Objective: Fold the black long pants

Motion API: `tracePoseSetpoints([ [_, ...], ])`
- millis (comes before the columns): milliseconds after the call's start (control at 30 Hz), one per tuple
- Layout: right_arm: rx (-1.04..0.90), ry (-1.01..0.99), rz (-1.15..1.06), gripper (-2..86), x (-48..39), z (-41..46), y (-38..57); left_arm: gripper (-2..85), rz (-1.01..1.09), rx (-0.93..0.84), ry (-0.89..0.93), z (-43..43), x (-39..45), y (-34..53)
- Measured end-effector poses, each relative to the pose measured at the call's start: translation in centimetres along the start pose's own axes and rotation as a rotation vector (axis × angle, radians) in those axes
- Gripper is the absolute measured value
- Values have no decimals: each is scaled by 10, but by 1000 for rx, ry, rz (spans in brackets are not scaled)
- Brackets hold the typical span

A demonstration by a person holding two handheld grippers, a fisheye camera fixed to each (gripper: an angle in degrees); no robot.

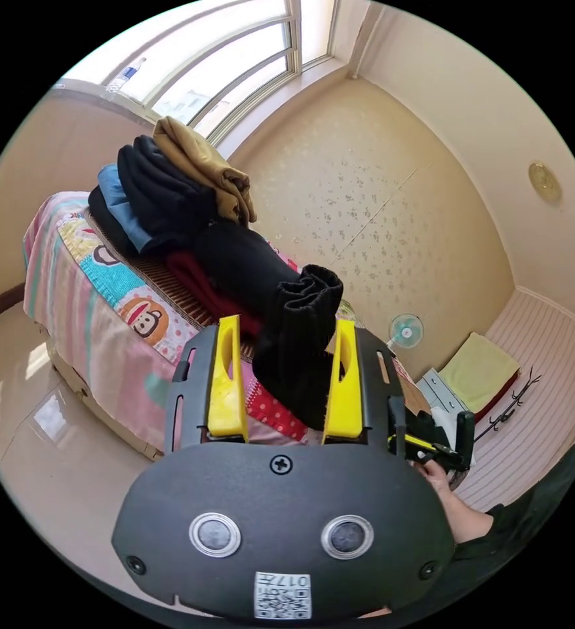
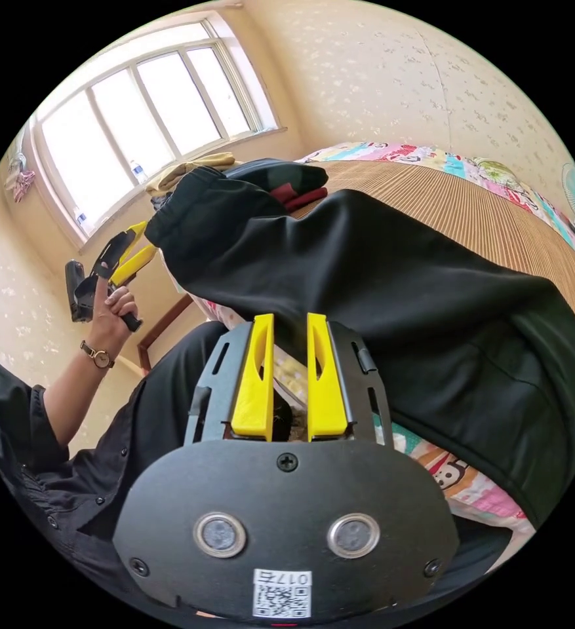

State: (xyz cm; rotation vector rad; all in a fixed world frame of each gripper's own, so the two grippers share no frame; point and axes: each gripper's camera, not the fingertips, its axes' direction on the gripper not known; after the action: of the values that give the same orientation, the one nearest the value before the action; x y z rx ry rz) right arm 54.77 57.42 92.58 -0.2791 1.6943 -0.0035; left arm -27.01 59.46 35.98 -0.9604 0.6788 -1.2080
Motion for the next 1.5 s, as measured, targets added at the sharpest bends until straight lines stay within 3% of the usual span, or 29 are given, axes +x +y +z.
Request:
tracePoseSetpoints([
  [267,5,-56,32,67,9,-28,-19,213,249,-186,27,65,32,-41],
  [367,20,-62,29,47,11,-41,-25,184,205,-269,52,97,36,-52],
  [567,55,-48,41,28,28,-78,-39,117,109,-188,102,72,77,-57],
  [667,85,-27,72,26,44,-99,-43,110,208,-137,117,60,141,-67],
  [900,170,-22,178,26,81,-147,-58,92,311,-64,300,100,228,-194],
  [1067,282,167,209,32,120,-224,-54,92,84,42,384,108,144,-259],
  [1167,297,250,358,41,173,-265,-33,92,-101,-15,194,138,68,-257],
  [1267,272,358,594,59,232,-308,3,93,-122,-154,15,165,31,-246],
  [1333,283,396,738,69,260,-333,28,94,-91,-128,60,164,20,-239],
  [1500,306,259,930,98,301,-357,68,94,-132,-130,75,172,6,-248],
])
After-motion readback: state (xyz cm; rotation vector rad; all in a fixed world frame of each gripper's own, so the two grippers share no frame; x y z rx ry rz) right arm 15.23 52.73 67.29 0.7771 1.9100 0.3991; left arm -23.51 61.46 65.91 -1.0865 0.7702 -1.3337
